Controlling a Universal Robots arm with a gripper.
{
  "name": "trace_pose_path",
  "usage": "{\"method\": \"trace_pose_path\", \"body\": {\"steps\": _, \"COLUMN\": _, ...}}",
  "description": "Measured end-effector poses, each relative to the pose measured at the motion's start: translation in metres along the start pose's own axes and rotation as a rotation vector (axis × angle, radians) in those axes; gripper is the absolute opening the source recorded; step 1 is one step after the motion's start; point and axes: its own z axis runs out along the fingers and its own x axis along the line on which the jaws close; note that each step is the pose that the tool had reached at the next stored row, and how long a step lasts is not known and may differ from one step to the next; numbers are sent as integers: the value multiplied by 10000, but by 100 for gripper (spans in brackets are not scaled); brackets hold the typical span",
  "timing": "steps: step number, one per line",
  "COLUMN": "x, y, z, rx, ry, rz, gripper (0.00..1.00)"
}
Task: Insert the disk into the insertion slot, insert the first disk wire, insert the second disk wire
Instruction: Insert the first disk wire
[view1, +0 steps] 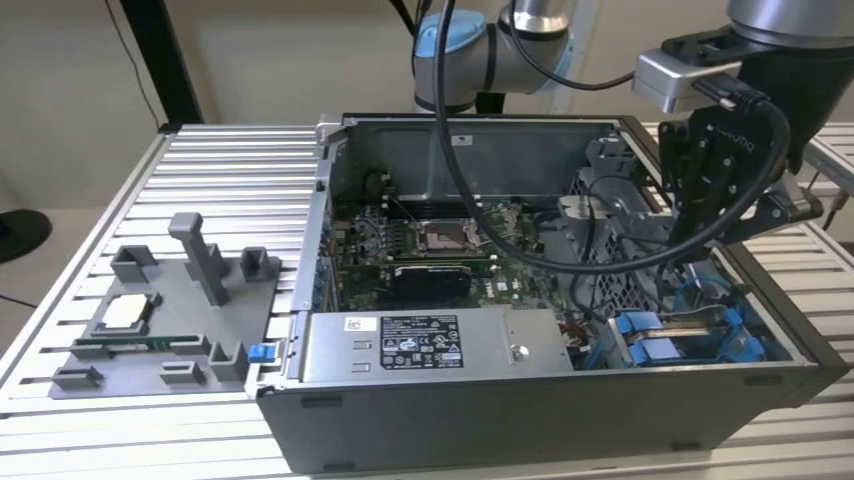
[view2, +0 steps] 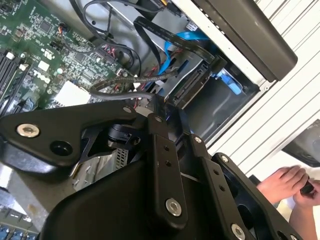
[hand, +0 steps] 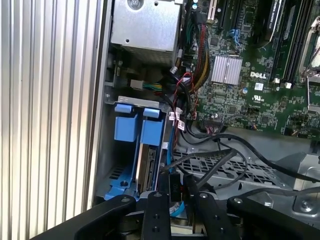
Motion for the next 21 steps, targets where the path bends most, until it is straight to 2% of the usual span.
{"method": "trace_pose_path", "body": {"steps": 6, "x": -2, "y": 12, "z": 18, "rx": 3, "ry": -28, "rz": 10, "gripper": 0}}
{"method": "trace_pose_path", "body": {"steps": 9, "x": 0, "y": 17, "z": 19, "rx": 8, "ry": -65, "rz": 13, "gripper": 0}}
{"method": "trace_pose_path", "body": {"steps": 14, "x": 0, "y": 18, "z": 18, "rx": 7, "ry": -67, "rz": 14, "gripper": 0}}
{"method": "trace_pose_path", "body": {"steps": 15, "x": 0, "y": 18, "z": 18, "rx": 7, "ry": -65, "rz": 14, "gripper": 100}}
{"method": "trace_pose_path", "body": {"steps": 21, "x": -1, "y": 19, "z": 27, "rx": 8, "ry": -69, "rz": 14, "gripper": 100}}
